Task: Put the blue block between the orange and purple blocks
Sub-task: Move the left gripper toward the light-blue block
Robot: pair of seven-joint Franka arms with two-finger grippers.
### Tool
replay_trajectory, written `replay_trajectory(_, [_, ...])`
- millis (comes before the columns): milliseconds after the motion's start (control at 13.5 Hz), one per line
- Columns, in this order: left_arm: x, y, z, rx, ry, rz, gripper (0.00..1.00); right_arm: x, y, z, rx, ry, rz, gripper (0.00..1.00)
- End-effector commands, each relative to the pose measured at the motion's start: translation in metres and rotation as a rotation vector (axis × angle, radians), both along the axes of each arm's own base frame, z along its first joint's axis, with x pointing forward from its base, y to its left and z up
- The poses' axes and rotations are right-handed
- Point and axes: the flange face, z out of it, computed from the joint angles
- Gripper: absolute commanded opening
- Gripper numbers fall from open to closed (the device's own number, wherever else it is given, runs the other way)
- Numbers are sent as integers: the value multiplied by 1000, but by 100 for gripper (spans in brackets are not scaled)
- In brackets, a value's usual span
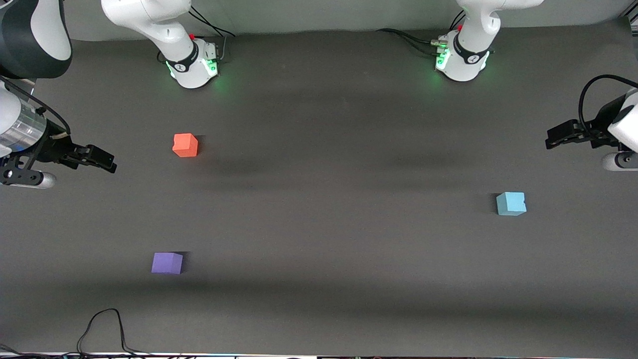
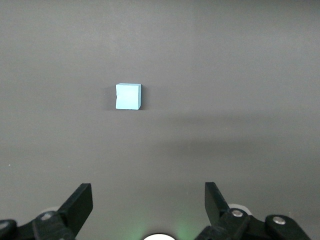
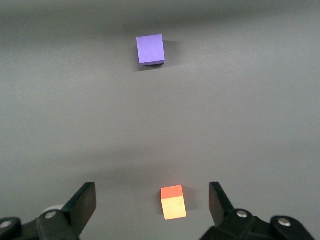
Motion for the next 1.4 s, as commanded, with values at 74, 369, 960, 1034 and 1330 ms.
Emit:
replay_trajectory(74, [-2,-1,6,-8,3,-2,100,3,-1,2,0,-9,14,100])
replay_trajectory(369, [-2,1,7,-6,3,-4,100,3,-2,2,6,-7,12,100])
replay_trajectory(960, [-23,84,-3,20,21,-157,100,3,-2,2,6,-7,12,100])
replay_trajectory(1034, [-30,84,-9,48,21,-162,100,3,-2,2,6,-7,12,100])
replay_trajectory(1330, [-34,79,-28,56,-7,-126,100,3,-2,2,6,-7,12,100])
